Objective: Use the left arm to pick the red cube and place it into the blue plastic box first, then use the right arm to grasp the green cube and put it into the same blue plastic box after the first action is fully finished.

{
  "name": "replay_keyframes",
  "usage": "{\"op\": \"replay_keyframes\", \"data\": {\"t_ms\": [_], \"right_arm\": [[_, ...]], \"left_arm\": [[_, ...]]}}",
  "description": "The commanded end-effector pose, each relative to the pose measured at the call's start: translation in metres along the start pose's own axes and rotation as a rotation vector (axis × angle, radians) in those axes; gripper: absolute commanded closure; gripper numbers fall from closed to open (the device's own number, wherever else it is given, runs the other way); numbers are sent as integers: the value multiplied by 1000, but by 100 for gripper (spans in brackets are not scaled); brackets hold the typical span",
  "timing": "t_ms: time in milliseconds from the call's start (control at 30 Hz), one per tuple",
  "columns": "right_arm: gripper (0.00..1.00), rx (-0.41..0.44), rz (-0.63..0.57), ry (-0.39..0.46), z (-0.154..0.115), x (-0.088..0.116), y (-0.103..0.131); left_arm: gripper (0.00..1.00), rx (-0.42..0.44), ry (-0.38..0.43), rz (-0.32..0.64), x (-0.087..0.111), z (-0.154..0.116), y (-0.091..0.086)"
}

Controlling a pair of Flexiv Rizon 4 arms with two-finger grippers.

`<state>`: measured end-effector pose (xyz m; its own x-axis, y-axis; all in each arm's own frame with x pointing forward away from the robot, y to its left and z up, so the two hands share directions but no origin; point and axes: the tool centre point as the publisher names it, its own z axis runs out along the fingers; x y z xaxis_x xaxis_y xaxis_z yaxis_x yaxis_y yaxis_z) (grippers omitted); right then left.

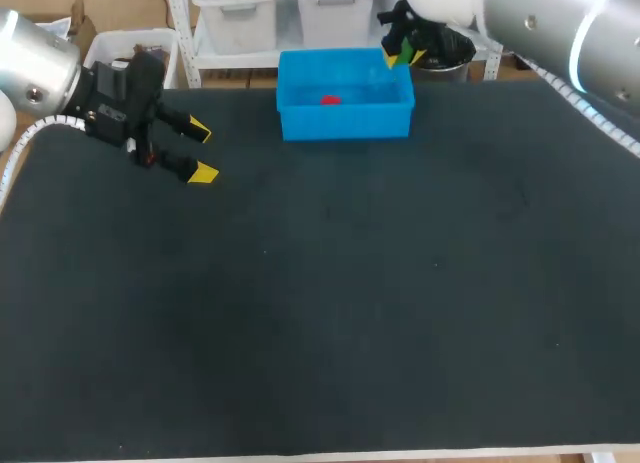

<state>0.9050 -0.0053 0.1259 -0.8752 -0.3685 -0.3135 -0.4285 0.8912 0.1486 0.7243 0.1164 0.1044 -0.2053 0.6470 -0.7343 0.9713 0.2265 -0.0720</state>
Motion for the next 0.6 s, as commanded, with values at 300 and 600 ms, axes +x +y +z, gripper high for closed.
{"op": "replay_keyframes", "data": {"t_ms": [300, 600], "right_arm": [[100, -69, -43, 72, 19, -37, -15], [100, -119, -71, 77, 35, -54, -21]], "left_arm": [[0, -1, -5, 3, 1, 0, 0], [0, -1, -5, 3, 1, 0, 0]]}}
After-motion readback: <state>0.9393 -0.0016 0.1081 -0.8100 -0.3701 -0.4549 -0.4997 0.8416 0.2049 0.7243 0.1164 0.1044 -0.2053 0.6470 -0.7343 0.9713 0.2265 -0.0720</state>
